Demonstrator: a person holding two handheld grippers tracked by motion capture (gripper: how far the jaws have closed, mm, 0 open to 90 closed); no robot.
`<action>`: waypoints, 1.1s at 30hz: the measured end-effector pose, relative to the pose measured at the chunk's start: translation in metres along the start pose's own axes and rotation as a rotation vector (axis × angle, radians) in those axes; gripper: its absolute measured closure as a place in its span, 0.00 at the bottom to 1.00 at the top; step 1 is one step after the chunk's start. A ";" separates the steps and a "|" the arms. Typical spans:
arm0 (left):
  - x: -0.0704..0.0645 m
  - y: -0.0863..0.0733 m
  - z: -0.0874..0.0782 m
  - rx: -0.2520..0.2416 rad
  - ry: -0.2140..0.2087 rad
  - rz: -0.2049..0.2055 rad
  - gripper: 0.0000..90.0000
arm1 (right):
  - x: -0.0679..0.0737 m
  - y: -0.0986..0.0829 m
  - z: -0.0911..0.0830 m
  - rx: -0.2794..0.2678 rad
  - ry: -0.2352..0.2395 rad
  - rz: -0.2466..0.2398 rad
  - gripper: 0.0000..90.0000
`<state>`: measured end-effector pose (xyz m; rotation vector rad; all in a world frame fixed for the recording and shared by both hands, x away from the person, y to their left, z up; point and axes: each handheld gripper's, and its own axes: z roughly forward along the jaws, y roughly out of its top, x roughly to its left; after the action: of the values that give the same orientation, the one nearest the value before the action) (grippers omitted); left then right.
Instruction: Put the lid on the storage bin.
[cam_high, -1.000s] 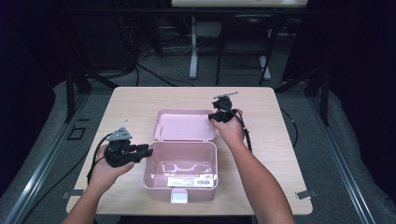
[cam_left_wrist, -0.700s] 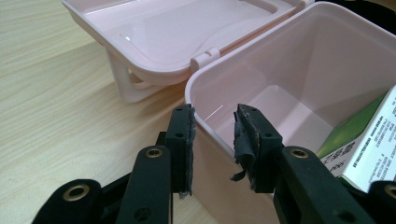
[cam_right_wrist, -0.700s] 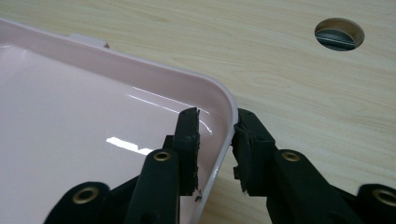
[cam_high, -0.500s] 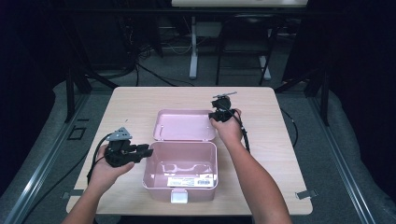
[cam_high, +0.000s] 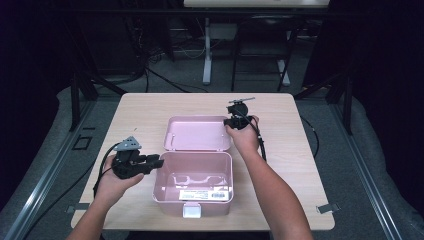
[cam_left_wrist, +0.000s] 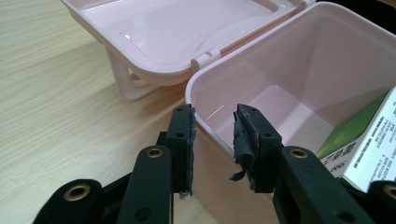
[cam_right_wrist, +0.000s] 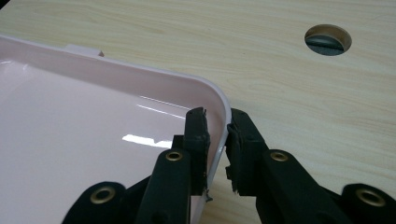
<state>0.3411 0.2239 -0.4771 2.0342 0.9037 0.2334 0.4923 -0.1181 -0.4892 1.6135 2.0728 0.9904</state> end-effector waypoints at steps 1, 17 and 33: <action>0.000 0.000 0.000 0.001 0.001 0.001 0.75 | 0.001 0.000 -0.001 -0.005 -0.001 -0.002 0.88; 0.000 0.000 0.000 -0.003 0.004 0.003 0.76 | 0.004 0.013 -0.022 -0.057 -0.007 -0.024 0.90; 0.000 0.000 0.001 -0.006 0.004 0.007 0.76 | 0.007 0.018 -0.040 -0.108 -0.015 -0.055 0.91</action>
<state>0.3411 0.2232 -0.4774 2.0322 0.8974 0.2437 0.4770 -0.1224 -0.4474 1.4983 2.0061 1.0499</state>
